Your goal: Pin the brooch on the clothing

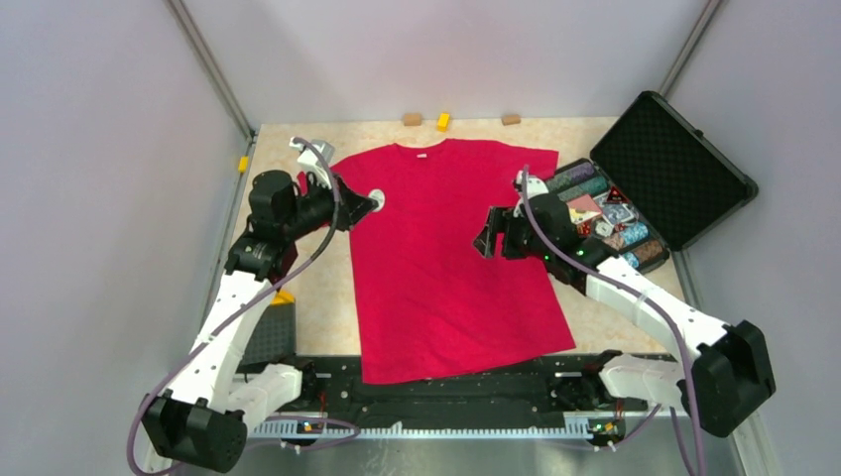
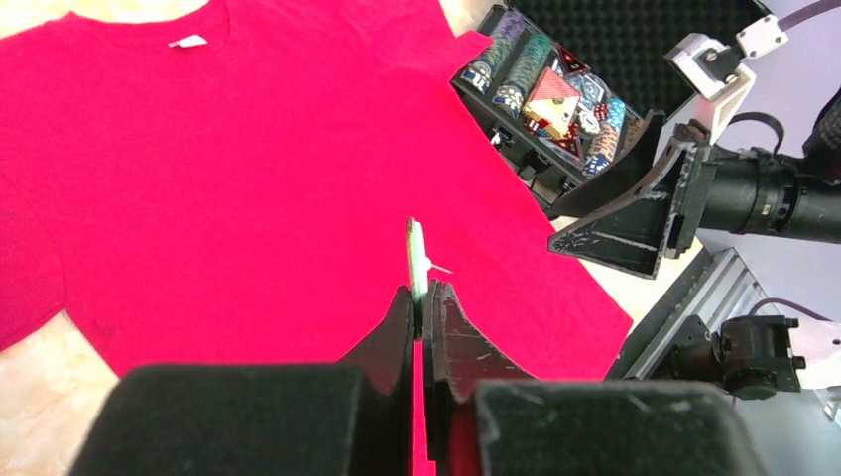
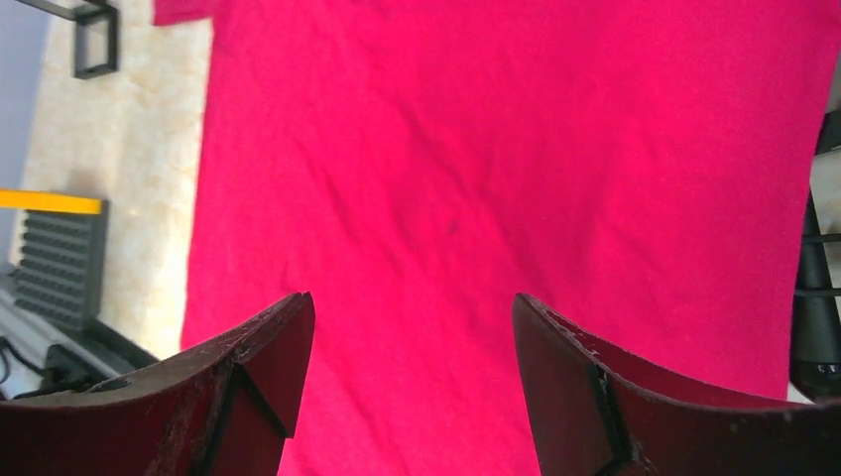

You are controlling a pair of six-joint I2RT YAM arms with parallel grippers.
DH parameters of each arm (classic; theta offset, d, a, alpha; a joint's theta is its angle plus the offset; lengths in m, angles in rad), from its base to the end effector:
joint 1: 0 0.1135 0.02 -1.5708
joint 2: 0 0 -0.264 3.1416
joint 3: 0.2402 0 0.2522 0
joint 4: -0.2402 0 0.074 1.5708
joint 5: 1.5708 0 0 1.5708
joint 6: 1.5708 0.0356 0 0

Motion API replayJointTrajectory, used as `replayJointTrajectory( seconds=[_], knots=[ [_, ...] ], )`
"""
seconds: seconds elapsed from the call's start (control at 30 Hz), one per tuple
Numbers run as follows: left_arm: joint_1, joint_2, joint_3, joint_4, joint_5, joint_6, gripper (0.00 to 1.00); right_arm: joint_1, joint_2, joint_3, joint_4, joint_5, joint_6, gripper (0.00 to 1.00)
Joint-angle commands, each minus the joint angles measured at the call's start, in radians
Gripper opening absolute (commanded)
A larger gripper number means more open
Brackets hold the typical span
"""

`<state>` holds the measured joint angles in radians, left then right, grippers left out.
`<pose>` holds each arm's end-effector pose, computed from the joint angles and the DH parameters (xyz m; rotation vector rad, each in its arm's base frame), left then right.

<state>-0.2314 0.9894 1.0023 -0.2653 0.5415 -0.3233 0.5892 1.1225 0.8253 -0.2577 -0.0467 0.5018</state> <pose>0.2103 -0.0684 0.3712 0.3098 1.8505 -0.8788 0.2073 0.1406 0.2793 -0.1249 2.2012 0.6807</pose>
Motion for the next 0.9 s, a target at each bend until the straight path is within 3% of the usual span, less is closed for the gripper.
replayJointTrajectory(
  seconds=[0.0, 0.2, 0.4, 0.63, 0.87],
  knots=[
    [0.032, 0.013, -0.039, 0.128, 0.051, -0.041, 0.00, 0.006, 0.070, 0.028, 0.001, 0.079, -0.046, 0.74],
    [0.037, 0.072, -0.054, 0.177, -0.026, 0.027, 0.00, 0.006, 0.182, 0.082, 0.070, 0.099, -0.167, 0.73],
    [0.037, 0.130, -0.047, 0.250, -0.100, -0.110, 0.00, 0.006, 0.332, 0.188, 0.158, 0.051, -0.252, 0.74],
    [0.037, 0.175, -0.072, 0.319, -0.257, -0.193, 0.00, 0.002, 0.553, 0.407, 0.102, 0.113, -0.287, 0.69],
    [0.034, 0.195, -0.143, 0.443, -0.344, -0.173, 0.00, -0.020, 0.754, 0.612, 0.030, 0.157, -0.338, 0.66]
  ],
)
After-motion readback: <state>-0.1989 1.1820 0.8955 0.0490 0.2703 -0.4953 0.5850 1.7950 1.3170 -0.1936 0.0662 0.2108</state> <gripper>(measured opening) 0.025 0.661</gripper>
